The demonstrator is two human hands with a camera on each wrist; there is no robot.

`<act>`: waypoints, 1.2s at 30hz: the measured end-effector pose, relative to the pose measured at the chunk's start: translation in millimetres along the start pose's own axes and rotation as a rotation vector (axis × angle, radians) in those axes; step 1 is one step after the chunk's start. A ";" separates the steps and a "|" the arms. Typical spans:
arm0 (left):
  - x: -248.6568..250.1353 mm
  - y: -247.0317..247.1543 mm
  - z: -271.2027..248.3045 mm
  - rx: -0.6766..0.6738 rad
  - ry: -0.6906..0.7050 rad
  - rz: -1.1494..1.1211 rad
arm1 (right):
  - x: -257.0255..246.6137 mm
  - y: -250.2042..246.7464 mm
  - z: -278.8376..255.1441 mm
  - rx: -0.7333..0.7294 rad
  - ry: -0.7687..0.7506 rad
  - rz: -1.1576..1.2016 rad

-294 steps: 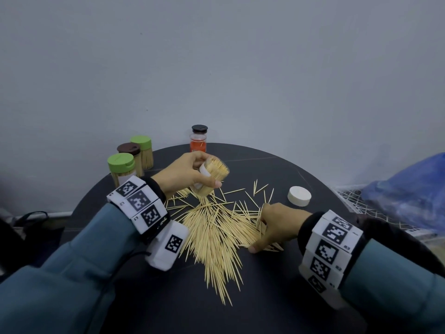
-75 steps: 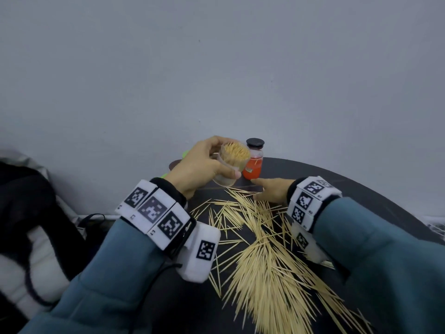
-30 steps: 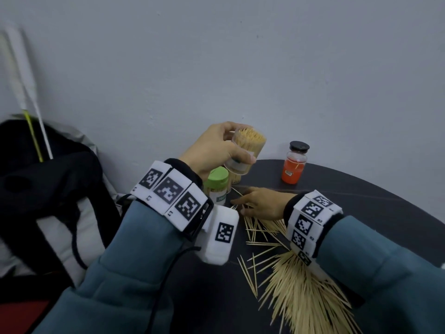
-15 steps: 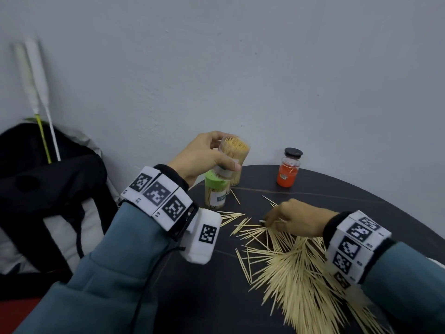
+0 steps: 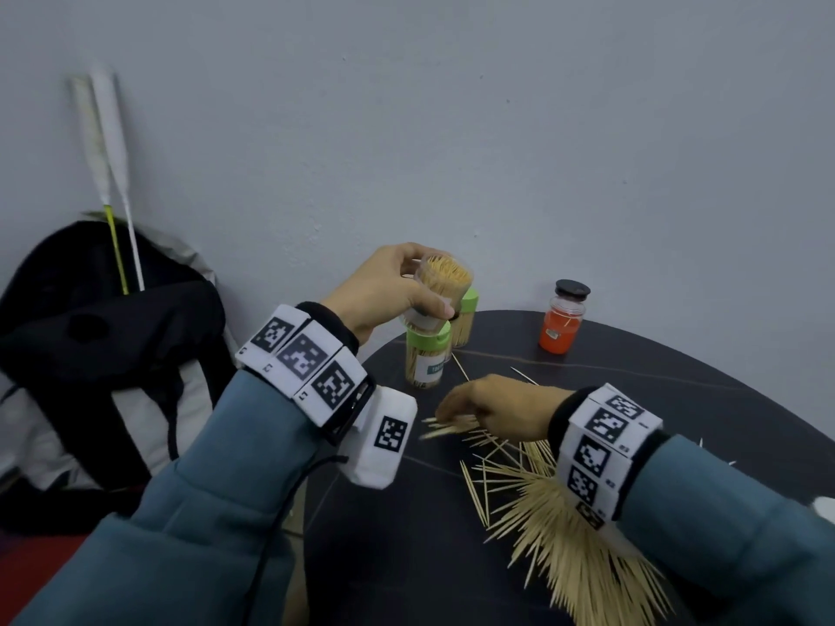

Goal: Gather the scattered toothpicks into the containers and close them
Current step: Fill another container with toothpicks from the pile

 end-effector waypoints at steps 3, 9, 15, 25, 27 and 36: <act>0.3 2.6 -0.5 -0.010 -0.003 0.006 | 4.7 -0.3 -19.0 -0.014 -0.041 0.029; 1.2 14.1 -3.5 -0.042 -0.014 0.023 | 11.8 10.0 -56.1 0.045 0.028 0.049; 0.8 24.2 -6.8 -0.077 -0.030 0.039 | 7.9 24.3 -71.2 -0.109 0.109 -0.021; 1.2 31.9 -8.2 -0.094 -0.026 0.087 | 13.1 29.2 -80.7 -0.023 0.064 -0.066; 0.8 32.7 -8.4 -0.097 -0.030 0.092 | 12.8 29.4 -81.7 -0.003 0.049 -0.113; -1.7 34.8 -7.2 -0.106 -0.037 0.111 | 12.7 33.6 -81.4 0.064 0.102 -0.163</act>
Point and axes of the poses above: each hand's wrist, its own z-axis towards the middle knuckle, its own y-axis out of the palm, x = y × z, the point moved 2 cm from there along z, towards the middle knuckle, and after that the axes turned 4 degrees about -x, right-handed, at the moved point
